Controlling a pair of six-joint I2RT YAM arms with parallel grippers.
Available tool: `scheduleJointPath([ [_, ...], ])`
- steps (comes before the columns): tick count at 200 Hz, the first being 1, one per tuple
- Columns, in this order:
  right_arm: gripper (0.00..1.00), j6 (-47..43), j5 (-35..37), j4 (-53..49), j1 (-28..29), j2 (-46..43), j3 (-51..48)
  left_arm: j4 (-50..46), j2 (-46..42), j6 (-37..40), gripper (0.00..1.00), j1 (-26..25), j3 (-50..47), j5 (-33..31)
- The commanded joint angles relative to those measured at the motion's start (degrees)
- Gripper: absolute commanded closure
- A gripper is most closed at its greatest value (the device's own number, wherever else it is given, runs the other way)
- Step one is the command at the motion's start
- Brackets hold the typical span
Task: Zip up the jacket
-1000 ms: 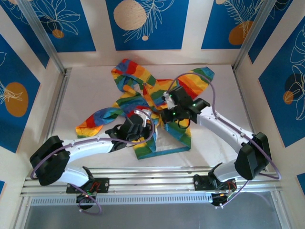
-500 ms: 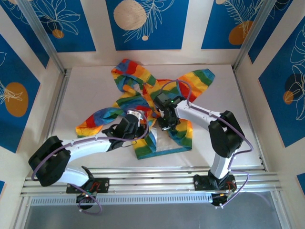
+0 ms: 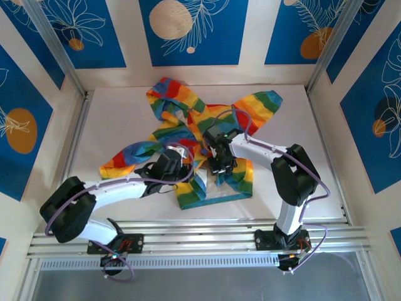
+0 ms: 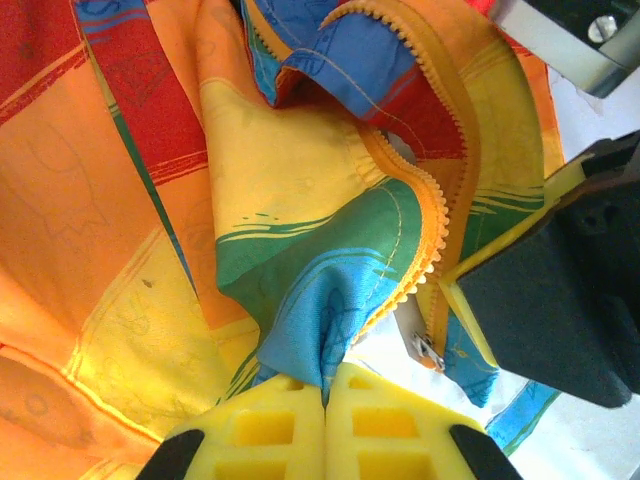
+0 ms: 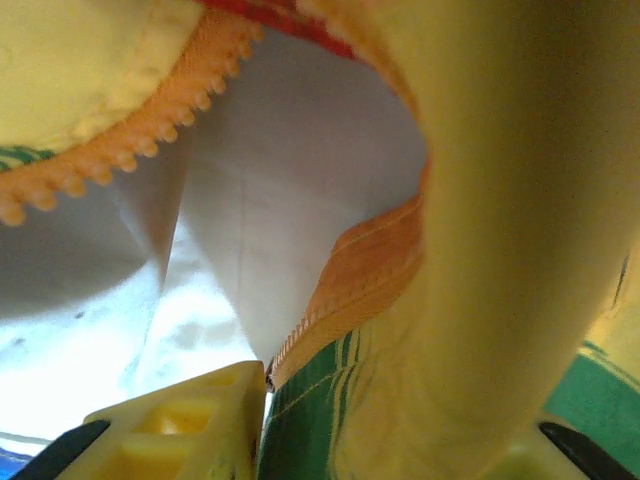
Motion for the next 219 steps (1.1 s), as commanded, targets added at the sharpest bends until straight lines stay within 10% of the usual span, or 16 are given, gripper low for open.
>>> scheduleJointPath([
  [1, 0.63, 3.1, -2.4, 0.2, 1.5, 1.2, -0.8, 0.0, 1.4, -0.1, 1.0, 0.8, 1.3, 1.5],
  [36, 0.67, 4.4, -3.8, 0.1, 2.4, 4.1, -0.5, 0.1, 2.2, -0.1, 1.0, 0.8, 2.0, 2.1],
  [71, 1.0, 2.8, -1.5, -0.9, 2.0, 1.9, 0.0, -0.5, 0.3, 1.1, 1.0, 1.4, 2.4, 2.9],
  [153, 1.0, -4.9, -23.5, 20.3, -8.8, -25.9, -10.6, 20.3, -13.7, -0.2, 1.0, 4.5, -3.7, 8.5],
  [219, 1.0, 1.2, -37.7, 37.3, -13.5, -32.2, -20.2, 36.3, -10.4, -4.1, 1.0, 1.8, -5.1, 9.3],
])
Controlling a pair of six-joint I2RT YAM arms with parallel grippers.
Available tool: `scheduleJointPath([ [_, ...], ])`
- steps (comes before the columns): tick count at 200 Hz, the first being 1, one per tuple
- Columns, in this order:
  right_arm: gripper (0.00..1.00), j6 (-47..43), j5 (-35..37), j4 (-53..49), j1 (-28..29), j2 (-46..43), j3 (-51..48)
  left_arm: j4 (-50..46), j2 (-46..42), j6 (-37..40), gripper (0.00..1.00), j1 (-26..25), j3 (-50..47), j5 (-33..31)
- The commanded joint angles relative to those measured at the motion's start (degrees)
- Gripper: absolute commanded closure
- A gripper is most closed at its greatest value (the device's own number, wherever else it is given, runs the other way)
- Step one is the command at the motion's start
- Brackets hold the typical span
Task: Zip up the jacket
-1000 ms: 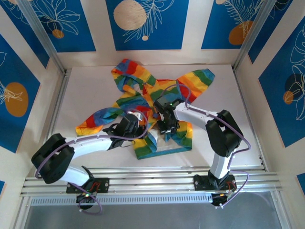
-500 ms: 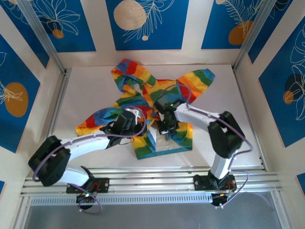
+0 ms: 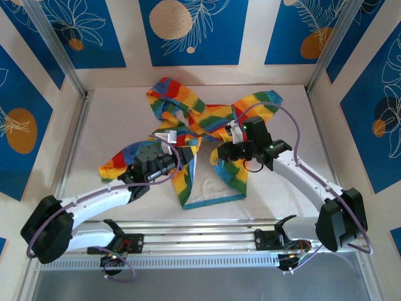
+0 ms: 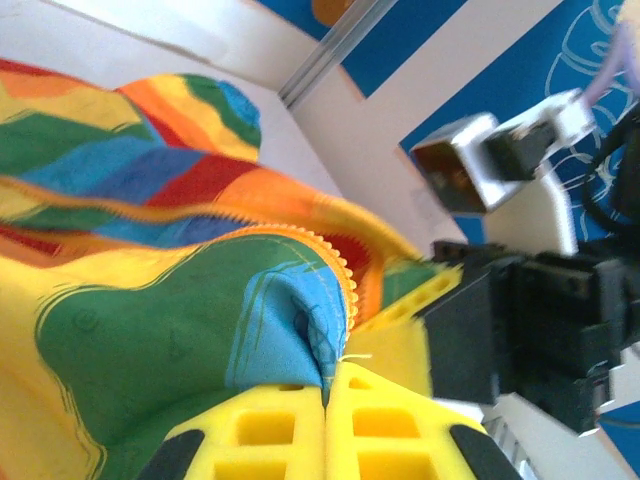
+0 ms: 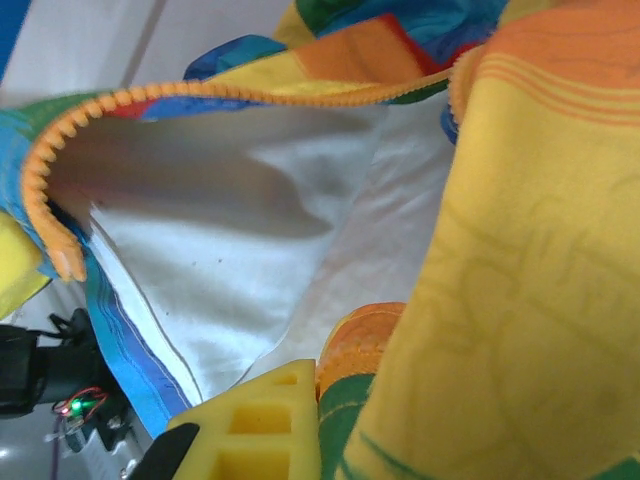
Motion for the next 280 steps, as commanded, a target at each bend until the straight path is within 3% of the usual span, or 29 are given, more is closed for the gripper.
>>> scheduleJointPath([
  [1, 1.0, 3.0, -8.7, 9.7, -0.7, -2.8, -2.1, 10.5, 1.9, -1.5, 1.0, -1.5, -0.3, 1.6],
  [63, 1.0, 6.3, -15.0, 18.7, -3.0, -4.6, -4.1, 14.9, 2.8, -0.2, 1.0, -2.7, -0.8, 0.1],
  [151, 1.0, 7.9, -22.1, 22.1, -5.8, -4.5, -3.7, 18.8, 5.8, -1.9, 1.0, -2.7, 0.1, 3.4],
  [280, 1.0, 10.4, -23.9, 25.8, -6.5, -3.6, -3.9, 21.0, 7.0, -1.9, 1.0, -3.3, 1.7, 4.2],
])
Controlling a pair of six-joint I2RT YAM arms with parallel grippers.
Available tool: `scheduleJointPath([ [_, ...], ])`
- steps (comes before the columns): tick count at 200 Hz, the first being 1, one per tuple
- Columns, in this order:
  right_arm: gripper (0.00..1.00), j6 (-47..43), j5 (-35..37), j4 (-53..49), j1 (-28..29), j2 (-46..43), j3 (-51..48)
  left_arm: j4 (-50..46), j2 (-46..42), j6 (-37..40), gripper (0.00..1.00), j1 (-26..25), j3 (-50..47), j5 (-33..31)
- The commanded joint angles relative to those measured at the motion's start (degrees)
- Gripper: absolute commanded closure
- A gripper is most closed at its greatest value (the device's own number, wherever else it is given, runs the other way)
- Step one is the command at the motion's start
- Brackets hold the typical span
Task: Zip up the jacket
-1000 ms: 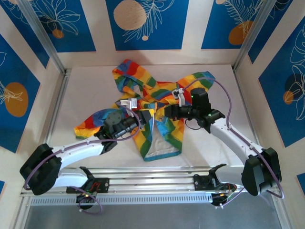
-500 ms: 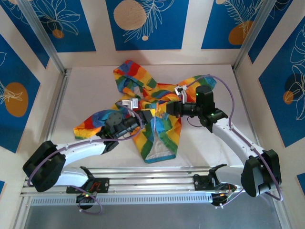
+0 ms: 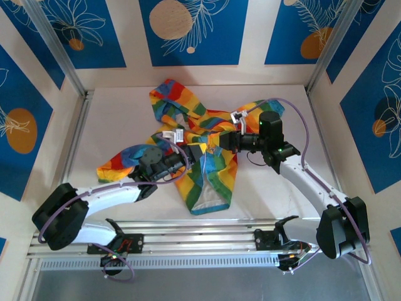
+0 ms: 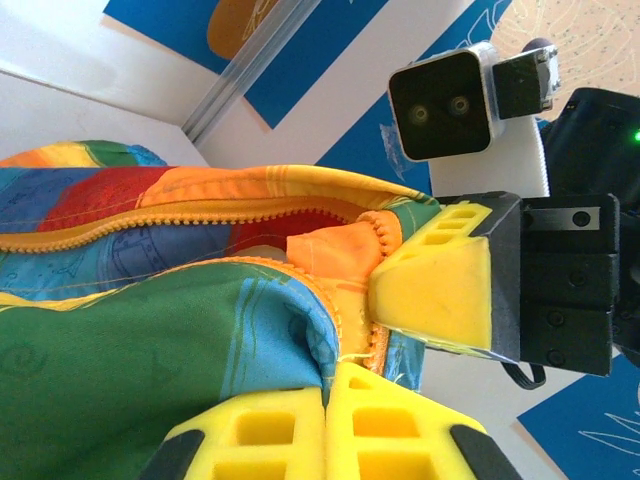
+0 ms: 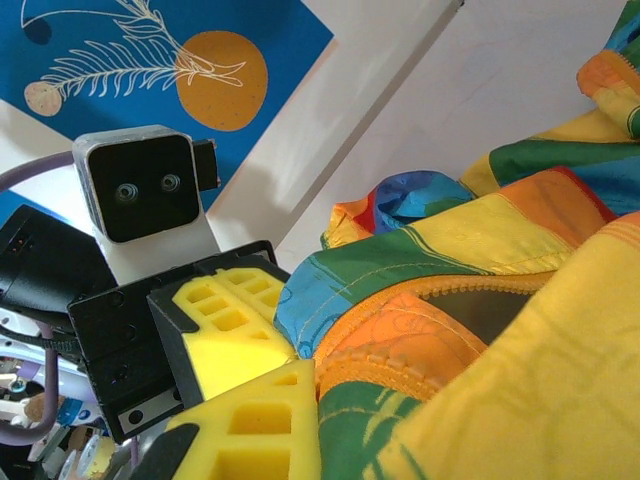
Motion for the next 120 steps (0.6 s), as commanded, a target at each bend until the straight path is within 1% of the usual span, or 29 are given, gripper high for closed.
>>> scheduleJointPath([
  [1, 1.0, 0.9, -2.8, 2.6, -0.3, 0.0, -0.3, 4.5, -0.2, -0.4, 1.0, -0.6, 1.3, 1.3],
  [49, 1.0, 1.4, -4.5, 3.3, -0.4, 1.0, 0.3, 6.4, -0.3, -1.3, 1.0, -0.6, 1.0, 1.6],
  [120, 1.0, 2.1, -6.3, 4.3, -0.6, 2.2, 1.4, 6.5, 0.3, -1.3, 1.0, -0.6, 0.6, 2.3],
])
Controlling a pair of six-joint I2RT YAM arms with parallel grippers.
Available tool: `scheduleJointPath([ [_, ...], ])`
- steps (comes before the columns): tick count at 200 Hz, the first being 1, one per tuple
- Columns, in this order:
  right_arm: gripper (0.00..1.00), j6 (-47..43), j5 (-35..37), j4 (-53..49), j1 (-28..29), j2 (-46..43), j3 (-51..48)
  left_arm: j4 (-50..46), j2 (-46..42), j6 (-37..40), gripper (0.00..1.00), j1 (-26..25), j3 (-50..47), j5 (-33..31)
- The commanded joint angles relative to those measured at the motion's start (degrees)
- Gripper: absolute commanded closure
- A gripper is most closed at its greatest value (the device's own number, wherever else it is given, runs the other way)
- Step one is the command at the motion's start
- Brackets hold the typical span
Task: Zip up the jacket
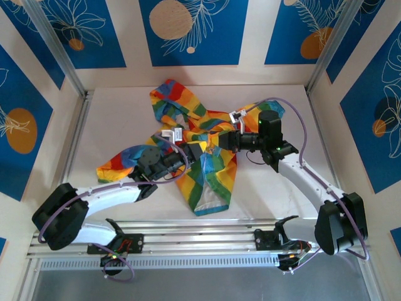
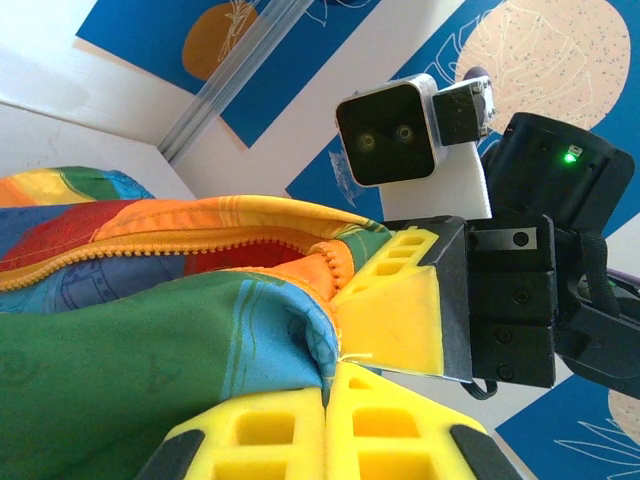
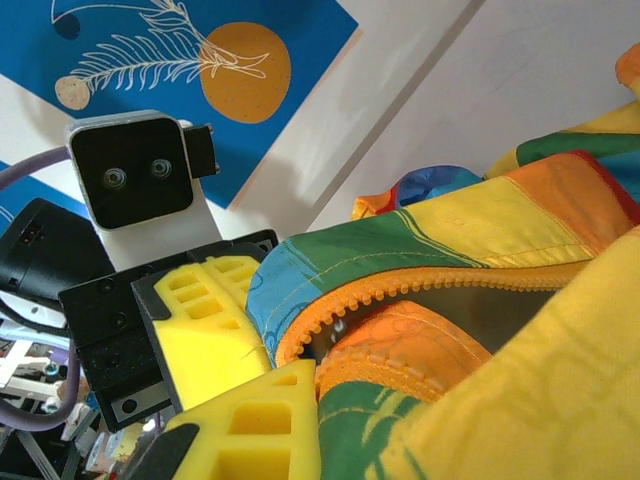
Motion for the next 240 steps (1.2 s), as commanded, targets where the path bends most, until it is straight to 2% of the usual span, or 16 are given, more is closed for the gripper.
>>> scheduleJointPath([
  [1, 1.0, 0.6, -2.6, 1.6, -0.3, 0.2, 1.4, 3.3, 0.3, -0.3, 1.0, -0.6, 0.5, 1.6],
  [167, 1.0, 4.4, -5.8, 5.8, -0.8, 3.0, 3.2, 5.7, 1.3, -0.8, 1.0, -0.5, -1.0, 0.9],
  [240, 1.0, 3.4, -8.0, 4.7, -1.1, 3.4, 3.0, 7.0, 0.6, -1.4, 1.0, 0.0, -1.3, -0.4],
])
